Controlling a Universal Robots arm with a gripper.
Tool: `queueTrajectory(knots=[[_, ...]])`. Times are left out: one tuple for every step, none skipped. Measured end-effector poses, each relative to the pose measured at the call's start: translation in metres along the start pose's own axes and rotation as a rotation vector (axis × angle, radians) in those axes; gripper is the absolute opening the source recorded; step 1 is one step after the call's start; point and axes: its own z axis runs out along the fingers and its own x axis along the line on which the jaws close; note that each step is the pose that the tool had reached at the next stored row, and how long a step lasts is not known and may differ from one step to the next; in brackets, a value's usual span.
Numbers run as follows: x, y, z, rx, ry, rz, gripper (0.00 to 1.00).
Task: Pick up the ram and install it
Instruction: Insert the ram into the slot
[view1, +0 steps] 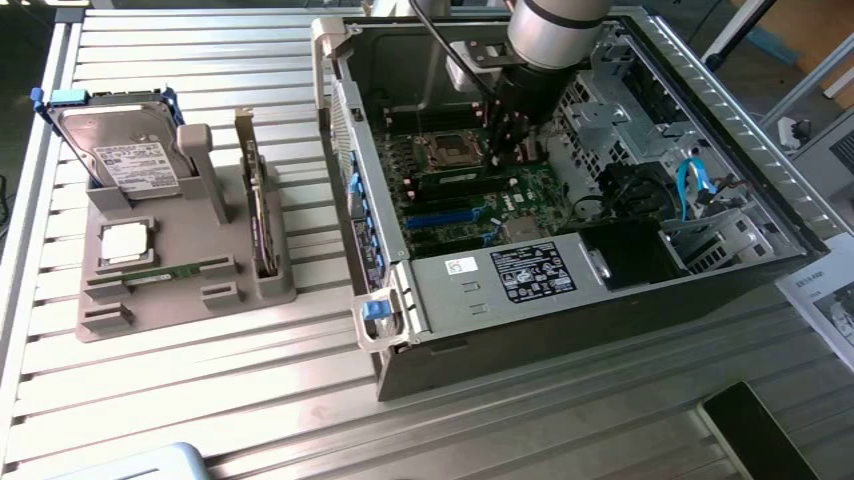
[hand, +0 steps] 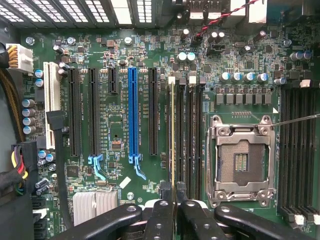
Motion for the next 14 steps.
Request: queueTrajectory(knots=[[0.0000,-0.0014,0.0000,-0.0044,0.0000,0.000,0.12],[0.0000,-0.0024,0.0001,-0.0082,0.0000,0.000,0.12],[0.0000,-0.0035,0.0001,-0.0125,0.0001,0.001,0.12],[0.0000,-0.0039,0.0001,-0.0134,0.0001,0.001,0.12],[0.0000,-0.0039,0.0001,-0.0136,0.0002,0.001,0.12],[0.0000,-0.0047,0.0002,-0.0148,0.0002,0.001,0.12],[-0.0001,-0.0054,0.0002,-0.0161,0.0001,0.001,0.12],[-0.0001,-0.0055,0.0002,-0.0163,0.0001,0.001,0.12],[-0.0001,-0.0055,0.0002,-0.0165,0.0001,0.001,0.12],[-0.0001,-0.0055,0.0002,-0.0165,0.0002,0.001,0.12],[0.0000,-0.0055,0.0002,-0.0165,0.0001,0.001,0.12],[0.0000,-0.0055,0.0002,-0.0165,0.0002,0.001,0.12],[0.0000,-0.0054,0.0003,-0.0165,0.0001,0.001,0.12],[0.0000,-0.0029,0.0007,-0.0164,-0.0001,0.001,0.12]])
